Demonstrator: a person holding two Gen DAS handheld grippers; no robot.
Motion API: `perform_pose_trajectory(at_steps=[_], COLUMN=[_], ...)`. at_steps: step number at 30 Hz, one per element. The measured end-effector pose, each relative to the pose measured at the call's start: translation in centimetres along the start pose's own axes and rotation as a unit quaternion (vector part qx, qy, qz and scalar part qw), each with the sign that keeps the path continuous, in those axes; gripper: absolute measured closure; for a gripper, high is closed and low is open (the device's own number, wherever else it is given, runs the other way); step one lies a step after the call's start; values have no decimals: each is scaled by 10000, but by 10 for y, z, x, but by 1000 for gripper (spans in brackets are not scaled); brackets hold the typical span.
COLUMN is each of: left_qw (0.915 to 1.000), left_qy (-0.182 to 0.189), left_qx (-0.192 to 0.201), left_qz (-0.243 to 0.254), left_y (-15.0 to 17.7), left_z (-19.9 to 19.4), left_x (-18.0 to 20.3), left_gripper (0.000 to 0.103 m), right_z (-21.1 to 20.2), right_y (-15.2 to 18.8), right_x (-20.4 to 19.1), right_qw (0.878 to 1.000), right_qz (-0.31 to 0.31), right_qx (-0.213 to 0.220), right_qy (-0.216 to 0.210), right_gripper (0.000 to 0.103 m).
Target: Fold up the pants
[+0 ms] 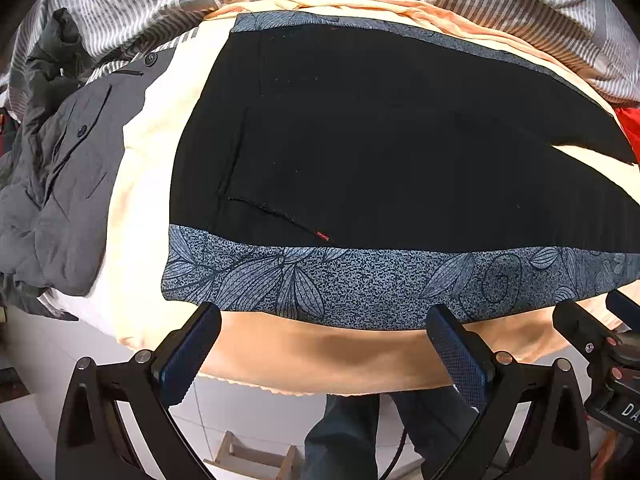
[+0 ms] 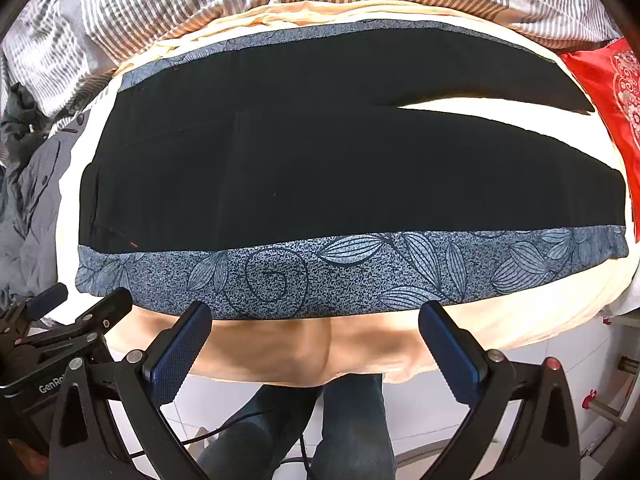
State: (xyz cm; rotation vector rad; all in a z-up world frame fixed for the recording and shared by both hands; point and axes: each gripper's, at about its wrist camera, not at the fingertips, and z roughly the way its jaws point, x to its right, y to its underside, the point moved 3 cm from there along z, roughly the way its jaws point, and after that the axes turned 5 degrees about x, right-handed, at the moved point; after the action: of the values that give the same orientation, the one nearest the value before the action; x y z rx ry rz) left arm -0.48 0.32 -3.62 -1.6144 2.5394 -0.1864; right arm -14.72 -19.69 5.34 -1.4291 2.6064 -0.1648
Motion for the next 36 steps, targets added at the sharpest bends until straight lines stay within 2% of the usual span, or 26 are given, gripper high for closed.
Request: perform_pose_trajectory(at_steps=[25, 27, 31, 34, 36], left_qw=[9998, 9994, 9961, 9912, 9871], left_qy=[68, 178, 521, 836, 1032], left_qx=[-45, -32, -47, -17, -10], left_qz=[-205, -300, -712, -1023, -1223], left_y=[2, 3, 5, 7, 9], left_z=[7, 7, 11, 14, 17], left_x=[-5, -8, -23, -34, -41], left_gripper=[0, 0, 0, 0, 0], right_z=[5, 4, 7, 21, 27], right_y=[1, 0, 2, 8, 14], right_x=[3, 3, 17, 35, 45], right_qw=[9999, 9994, 9897, 9643, 9501], right_qz=[45, 136, 798, 1617, 1986], right_qx=[-43, -6, -25, -215, -241], right_qy=[-94, -309, -1186, -2086, -2394], right_gripper=[0, 0, 0, 0, 0])
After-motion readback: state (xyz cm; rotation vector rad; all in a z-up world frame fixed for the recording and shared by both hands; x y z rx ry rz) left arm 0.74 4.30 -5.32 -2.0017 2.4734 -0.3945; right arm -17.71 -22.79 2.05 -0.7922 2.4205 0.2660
